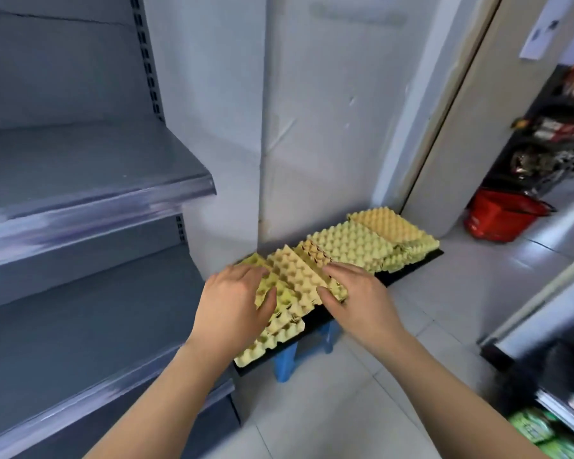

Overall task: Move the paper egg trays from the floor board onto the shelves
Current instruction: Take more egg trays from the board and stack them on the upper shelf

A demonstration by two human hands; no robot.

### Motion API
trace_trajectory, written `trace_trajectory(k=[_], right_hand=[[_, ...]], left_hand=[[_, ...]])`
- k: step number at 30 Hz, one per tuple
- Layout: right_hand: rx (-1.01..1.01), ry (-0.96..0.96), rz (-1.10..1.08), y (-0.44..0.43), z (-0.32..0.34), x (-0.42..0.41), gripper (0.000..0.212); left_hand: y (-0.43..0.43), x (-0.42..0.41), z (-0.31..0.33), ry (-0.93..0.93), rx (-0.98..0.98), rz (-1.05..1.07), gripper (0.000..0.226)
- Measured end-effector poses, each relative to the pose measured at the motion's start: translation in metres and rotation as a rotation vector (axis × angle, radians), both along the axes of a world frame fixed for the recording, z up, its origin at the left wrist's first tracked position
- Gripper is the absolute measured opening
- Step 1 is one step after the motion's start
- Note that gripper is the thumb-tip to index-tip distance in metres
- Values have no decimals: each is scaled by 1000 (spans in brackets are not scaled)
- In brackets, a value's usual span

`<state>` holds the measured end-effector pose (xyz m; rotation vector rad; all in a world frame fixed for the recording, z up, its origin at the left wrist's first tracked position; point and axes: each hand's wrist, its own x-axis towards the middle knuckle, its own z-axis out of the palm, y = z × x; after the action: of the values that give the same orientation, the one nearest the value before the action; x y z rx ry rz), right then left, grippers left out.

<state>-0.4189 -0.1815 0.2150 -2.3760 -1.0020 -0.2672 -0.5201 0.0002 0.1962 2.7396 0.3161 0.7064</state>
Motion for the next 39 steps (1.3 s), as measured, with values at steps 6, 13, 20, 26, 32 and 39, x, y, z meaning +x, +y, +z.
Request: trace_trajectory(k=[6,13,20,26,32,39], right_hand=[[-36,116,-89,-48,-46,104,29],[-105,217,-240,-63,-91,232,35],[-165,325,-314,-67,-126,364,42],[-219,396,-306,-75,-167,463,45],[-276,497,-257,-86,-218,571,49],[-416,562,-118,-90,-295,677,56]], left_hand=[[-35,108,-47,138,-45,-53,35],[-43,243,-103,271,-106,-72,30],[-45,382,-135,434,-156,-85,40],[-54,477,-175,574,-262,-34,46],[-70,552,-235,759,-401,112,52],[-88,608,-304,874,-593,362,77]])
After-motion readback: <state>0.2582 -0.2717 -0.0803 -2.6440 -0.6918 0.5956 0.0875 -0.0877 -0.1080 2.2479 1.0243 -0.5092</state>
